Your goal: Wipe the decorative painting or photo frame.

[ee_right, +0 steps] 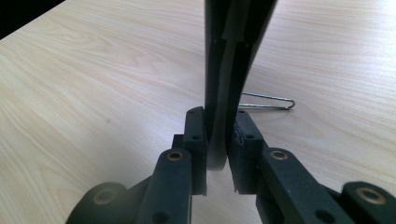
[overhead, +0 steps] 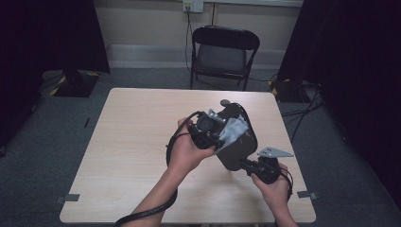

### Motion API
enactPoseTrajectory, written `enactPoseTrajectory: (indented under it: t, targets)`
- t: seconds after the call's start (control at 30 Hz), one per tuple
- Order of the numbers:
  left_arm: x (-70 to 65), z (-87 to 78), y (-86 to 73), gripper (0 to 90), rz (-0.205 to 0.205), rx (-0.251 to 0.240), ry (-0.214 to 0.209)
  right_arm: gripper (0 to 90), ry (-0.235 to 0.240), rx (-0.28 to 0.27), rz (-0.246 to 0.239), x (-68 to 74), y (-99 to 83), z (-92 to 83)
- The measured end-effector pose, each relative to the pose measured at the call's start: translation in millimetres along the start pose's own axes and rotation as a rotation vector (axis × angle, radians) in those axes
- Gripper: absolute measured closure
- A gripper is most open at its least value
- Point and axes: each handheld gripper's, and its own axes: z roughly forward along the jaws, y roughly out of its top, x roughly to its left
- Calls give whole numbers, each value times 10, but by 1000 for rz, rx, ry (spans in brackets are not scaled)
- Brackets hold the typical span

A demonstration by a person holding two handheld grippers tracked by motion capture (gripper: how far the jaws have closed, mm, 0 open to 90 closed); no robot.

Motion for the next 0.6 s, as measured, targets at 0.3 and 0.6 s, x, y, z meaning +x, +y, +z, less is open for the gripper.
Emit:
enactPoseTrajectory:
  t: [0.3, 0.6]
  targets:
    - [-35, 126, 5, 779, 9, 16, -11, 792, 0, 1, 3, 3, 6, 8]
    - [-47, 310, -145, 779, 14, 65, -25, 792, 2, 3, 5, 0, 6, 6]
